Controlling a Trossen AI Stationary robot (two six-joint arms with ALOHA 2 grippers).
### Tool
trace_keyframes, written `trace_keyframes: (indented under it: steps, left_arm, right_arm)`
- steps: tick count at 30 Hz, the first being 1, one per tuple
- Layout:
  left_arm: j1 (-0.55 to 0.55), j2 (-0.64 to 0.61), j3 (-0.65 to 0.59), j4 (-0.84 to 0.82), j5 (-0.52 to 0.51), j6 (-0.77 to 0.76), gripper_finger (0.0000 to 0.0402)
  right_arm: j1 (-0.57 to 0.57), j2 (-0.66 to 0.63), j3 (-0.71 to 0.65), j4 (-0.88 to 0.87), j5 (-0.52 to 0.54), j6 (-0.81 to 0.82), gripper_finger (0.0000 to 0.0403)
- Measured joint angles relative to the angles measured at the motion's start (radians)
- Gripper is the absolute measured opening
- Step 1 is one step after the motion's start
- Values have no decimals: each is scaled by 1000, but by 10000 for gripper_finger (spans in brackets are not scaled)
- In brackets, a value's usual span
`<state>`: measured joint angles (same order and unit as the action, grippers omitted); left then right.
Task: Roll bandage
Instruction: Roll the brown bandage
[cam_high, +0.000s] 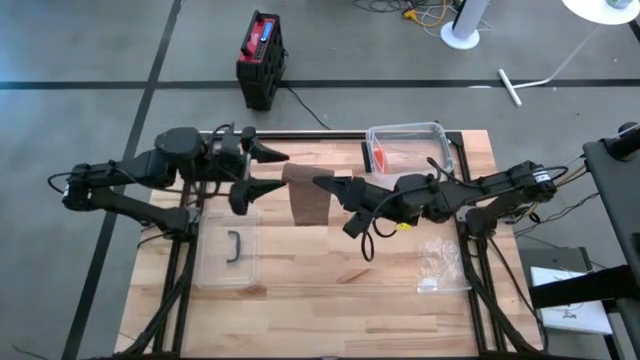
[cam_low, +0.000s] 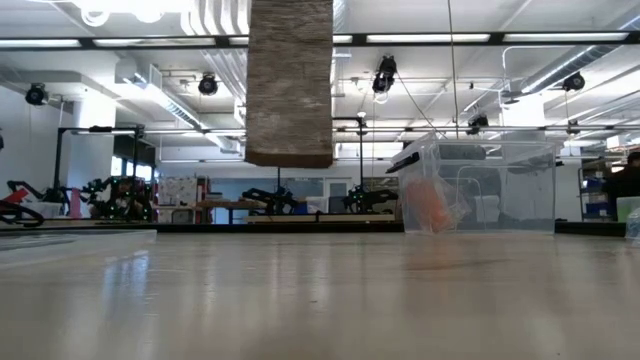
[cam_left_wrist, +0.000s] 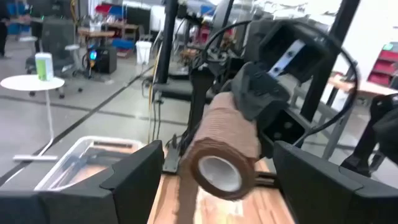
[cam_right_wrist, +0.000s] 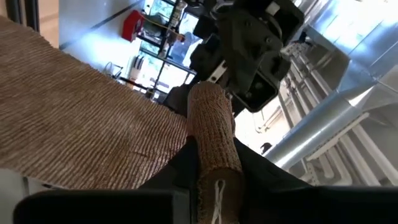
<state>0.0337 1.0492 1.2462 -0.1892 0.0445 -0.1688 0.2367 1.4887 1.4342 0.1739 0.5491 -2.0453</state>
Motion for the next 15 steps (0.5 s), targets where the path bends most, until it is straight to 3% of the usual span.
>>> trace_keyframes:
  steps: [7,15]
  left_arm:
    - [3,80,107,-74,50,53,298]
    - [20,122,126,-111,92,36,277]
  right_arm:
    - [0,0,0,6,-3,-42,56]
    - [0,0,0,26,-13,-51,65]
